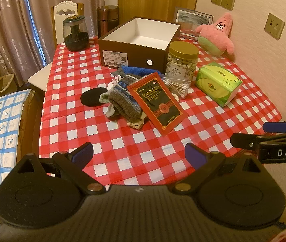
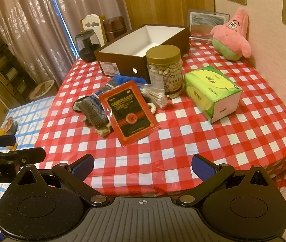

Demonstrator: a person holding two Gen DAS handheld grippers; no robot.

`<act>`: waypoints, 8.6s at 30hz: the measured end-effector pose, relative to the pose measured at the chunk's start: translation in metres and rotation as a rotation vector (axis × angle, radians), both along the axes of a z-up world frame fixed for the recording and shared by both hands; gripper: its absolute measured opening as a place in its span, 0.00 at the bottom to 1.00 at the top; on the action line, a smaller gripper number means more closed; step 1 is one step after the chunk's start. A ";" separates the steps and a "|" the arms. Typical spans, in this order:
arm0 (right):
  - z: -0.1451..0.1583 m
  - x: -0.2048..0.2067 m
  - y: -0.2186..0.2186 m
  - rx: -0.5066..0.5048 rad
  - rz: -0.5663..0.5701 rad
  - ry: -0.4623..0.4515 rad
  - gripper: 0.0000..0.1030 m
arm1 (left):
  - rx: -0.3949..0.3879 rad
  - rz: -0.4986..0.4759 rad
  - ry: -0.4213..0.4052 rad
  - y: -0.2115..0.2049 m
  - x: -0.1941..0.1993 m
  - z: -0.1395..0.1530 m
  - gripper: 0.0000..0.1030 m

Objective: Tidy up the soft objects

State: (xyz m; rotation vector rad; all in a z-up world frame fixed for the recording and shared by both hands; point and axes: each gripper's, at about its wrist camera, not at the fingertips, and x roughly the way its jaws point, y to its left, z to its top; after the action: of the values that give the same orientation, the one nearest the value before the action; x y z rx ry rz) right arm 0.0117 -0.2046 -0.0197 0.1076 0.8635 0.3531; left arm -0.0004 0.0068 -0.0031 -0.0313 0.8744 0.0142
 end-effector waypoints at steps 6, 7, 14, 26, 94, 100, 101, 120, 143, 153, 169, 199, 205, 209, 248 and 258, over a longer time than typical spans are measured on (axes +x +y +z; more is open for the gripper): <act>0.000 0.001 0.000 0.000 -0.001 0.001 1.00 | 0.000 -0.002 0.001 0.000 0.000 0.000 0.94; -0.001 0.001 0.000 0.000 -0.001 0.001 1.00 | 0.000 -0.002 0.001 0.000 0.000 0.000 0.94; -0.001 0.002 -0.001 -0.001 -0.001 0.001 1.00 | 0.001 -0.002 0.001 0.000 0.000 0.000 0.94; -0.001 0.005 -0.002 0.002 0.005 0.003 1.00 | 0.002 -0.002 0.003 0.000 0.000 0.000 0.94; -0.121 0.108 0.116 -0.236 0.222 -0.129 0.82 | 0.059 -0.081 0.144 0.074 0.125 -0.108 0.80; -0.138 0.118 0.140 -0.340 0.227 -0.151 0.75 | 0.048 -0.109 0.157 0.086 0.138 -0.115 0.80; -0.141 0.121 0.143 -0.354 0.223 -0.150 0.73 | 0.046 -0.114 0.158 0.087 0.139 -0.116 0.80; -0.105 0.116 0.126 -0.451 0.101 -0.287 0.30 | -0.001 -0.226 0.113 0.092 0.156 -0.098 0.69; -0.075 0.134 0.084 -0.310 0.052 -0.291 0.00 | -0.007 -0.303 0.044 0.076 0.201 -0.090 0.59; -0.048 0.128 0.060 -0.170 -0.032 -0.207 0.00 | -0.010 -0.337 0.106 0.071 0.224 -0.117 0.37; -0.028 0.118 0.022 -0.054 -0.141 -0.085 0.00 | -0.137 -0.390 -0.028 0.085 0.206 -0.065 0.11; 0.084 0.280 -0.100 -0.003 0.058 -0.300 0.00 | -0.084 -0.067 -0.277 0.040 0.272 0.026 0.11; 0.085 0.347 -0.095 0.076 0.121 -0.295 0.00 | -0.044 -0.014 -0.283 0.030 0.314 0.025 0.11; 0.085 0.390 -0.080 0.129 0.169 -0.283 0.00 | -0.019 0.018 -0.285 0.027 0.346 0.025 0.11; 0.015 0.485 -0.051 0.123 0.253 -0.186 0.58 | 0.008 0.056 -0.112 0.013 0.422 -0.022 0.39; 0.022 0.434 -0.075 0.164 0.232 -0.208 0.58 | -0.045 0.102 -0.109 0.020 0.367 -0.007 0.40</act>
State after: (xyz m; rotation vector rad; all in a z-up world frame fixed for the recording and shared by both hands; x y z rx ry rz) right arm 0.4454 -0.2794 0.0022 0.1208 0.6412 0.6415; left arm 0.3665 0.0264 -0.0101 -0.1174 0.7638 0.0876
